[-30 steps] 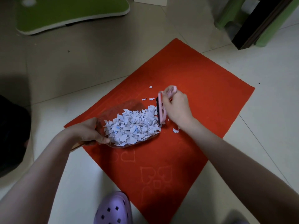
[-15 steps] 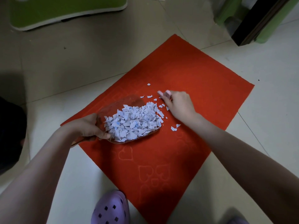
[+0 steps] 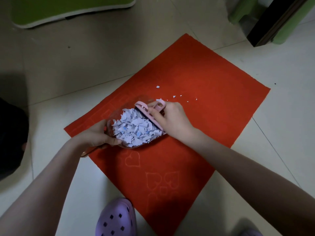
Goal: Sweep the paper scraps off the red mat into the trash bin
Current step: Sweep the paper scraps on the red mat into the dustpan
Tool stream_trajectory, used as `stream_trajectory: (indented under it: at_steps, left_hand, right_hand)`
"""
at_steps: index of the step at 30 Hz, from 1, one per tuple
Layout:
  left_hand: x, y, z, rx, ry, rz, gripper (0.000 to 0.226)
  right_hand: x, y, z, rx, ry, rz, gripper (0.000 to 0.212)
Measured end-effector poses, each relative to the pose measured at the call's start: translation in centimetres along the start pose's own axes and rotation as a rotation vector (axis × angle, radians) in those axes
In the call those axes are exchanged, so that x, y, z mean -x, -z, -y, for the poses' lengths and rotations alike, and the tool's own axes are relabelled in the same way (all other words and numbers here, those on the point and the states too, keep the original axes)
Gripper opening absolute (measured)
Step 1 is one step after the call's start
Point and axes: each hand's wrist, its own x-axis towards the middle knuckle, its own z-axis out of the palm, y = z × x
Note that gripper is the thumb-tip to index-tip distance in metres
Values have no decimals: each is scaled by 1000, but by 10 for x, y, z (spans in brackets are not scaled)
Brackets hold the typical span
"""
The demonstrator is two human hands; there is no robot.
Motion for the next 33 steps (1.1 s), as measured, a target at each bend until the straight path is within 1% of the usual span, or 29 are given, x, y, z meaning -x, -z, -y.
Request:
stream_trajectory:
  at_steps: [3,5,8,12,15,17,18,20,22,23,25,27,29,31,33]
  left_hand:
    - [-3,2,12,123,-13,-5,64]
    - [-3,-1,15,224,-25,-4,65]
    - [-2,-3,18,304,-44,-20,68]
    - [3,2,20,368,-110,-26,86]
    - [10,4,19,408,-161,-39,85]
    - [16,6,16,429,-196,-20,76]
    - [18,6,13,452,-203,-15,72]
    - [21,2,4,489,-224,7,68]
    - [16,-3,-7,491,-255,45,87]
    - [12,-4,-11,486,-263,50,93]
    - [4,-5,-17,464,-272,31,88]
    - [1,-5,-22,470,-288,21,90]
    - [-4,-3,-17,477,-304,-19,80]
    - [-7,1,-12,473,-271,-64,71]
    - [-11,3,-7,495,-241,-86,72]
  right_hand:
    - [-8,25,0,-11,56,-90,19]
    - [-15,41,-8,-40,55,-177,20]
    - [-22,59,-23,-147,36,-251,12]
    - [-21,73,-43,-311,-4,-390,12]
    - [-18,75,-61,-366,-74,-419,12]
    - [-16,71,-71,-363,-105,-435,11]
    - [-16,70,-76,-347,-124,-440,11]
    - [-17,66,-83,-257,-175,-383,12]
    - [-21,63,-85,-194,-220,-295,14]
    - [-23,62,-83,-192,-226,-279,14]
    - [-27,62,-80,-169,-210,-287,14]
    - [-31,65,-80,-63,-178,-282,14]
    - [-36,68,-82,32,-167,-251,15]
    - [-42,70,-85,100,-170,-208,17]
    - [-47,71,-86,176,-176,-175,19]
